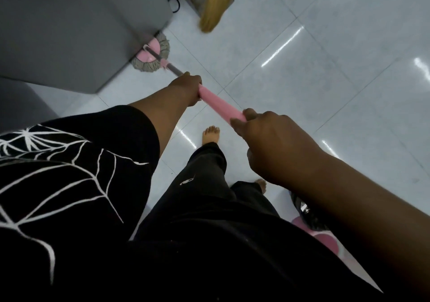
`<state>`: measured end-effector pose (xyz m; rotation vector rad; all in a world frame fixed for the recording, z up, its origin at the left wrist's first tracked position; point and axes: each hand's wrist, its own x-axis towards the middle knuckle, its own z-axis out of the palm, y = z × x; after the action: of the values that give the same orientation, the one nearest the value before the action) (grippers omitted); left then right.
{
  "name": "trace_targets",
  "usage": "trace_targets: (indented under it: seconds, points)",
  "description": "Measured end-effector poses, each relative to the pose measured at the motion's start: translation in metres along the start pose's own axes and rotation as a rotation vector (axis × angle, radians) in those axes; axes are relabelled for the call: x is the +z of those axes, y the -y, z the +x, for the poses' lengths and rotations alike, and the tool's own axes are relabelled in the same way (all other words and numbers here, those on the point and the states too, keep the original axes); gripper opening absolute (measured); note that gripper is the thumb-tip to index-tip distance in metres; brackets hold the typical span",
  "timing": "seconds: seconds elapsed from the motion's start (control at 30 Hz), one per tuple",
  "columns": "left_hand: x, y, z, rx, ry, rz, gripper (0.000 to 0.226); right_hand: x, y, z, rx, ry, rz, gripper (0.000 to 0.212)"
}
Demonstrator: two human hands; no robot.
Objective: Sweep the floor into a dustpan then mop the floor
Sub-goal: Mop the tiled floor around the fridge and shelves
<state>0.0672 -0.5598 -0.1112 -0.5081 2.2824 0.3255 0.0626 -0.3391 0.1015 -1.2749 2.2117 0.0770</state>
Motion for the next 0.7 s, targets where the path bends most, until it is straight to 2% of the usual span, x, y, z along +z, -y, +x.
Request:
trace_targets:
  seconds: [0.23,0.47,0.7]
  points:
    - [0.021,-0.052,-0.022,0.0,0.004,0.039,0.047,0.021,-0.028,-0.053,-0.017,-0.032,0.01,0.042]
    - [0.068,-0.169,-0.076,0.056,0.036,0.019,0.043,0.049,-0.073,-0.174,0.038,0.007,-0.032,0.045]
    - [0.107,-0.268,-0.126,0.188,0.036,0.053,0.038,0.063,-0.104,-0.279,0.094,0.089,-0.029,0.051]
